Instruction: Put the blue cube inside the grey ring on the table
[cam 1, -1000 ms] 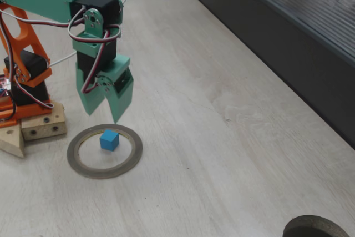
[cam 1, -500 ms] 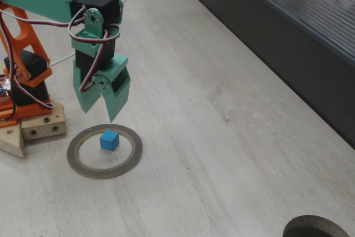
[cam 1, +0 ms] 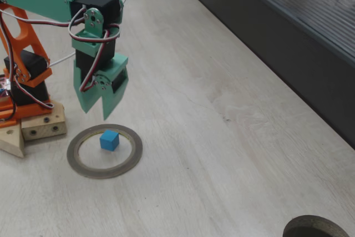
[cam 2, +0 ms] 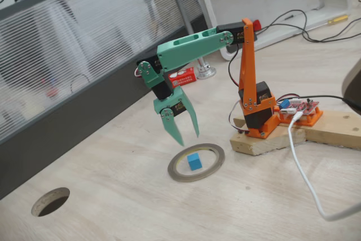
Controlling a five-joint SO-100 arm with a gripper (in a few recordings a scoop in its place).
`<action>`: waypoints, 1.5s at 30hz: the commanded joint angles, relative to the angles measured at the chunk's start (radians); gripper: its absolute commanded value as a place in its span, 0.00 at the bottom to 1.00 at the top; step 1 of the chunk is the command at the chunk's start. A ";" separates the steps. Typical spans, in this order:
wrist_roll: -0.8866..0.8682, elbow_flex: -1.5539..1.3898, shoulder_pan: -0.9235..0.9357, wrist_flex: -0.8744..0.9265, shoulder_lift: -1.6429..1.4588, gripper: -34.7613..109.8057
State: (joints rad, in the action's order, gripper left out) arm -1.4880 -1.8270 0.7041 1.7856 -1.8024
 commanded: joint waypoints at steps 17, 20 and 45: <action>-0.006 0.011 0.009 0.020 -0.032 0.25; -0.008 0.009 0.009 0.021 -0.032 0.25; -0.005 -0.365 0.008 0.021 -0.327 0.25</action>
State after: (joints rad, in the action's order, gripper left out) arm -1.4880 -2.1522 0.7041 1.7856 -2.0678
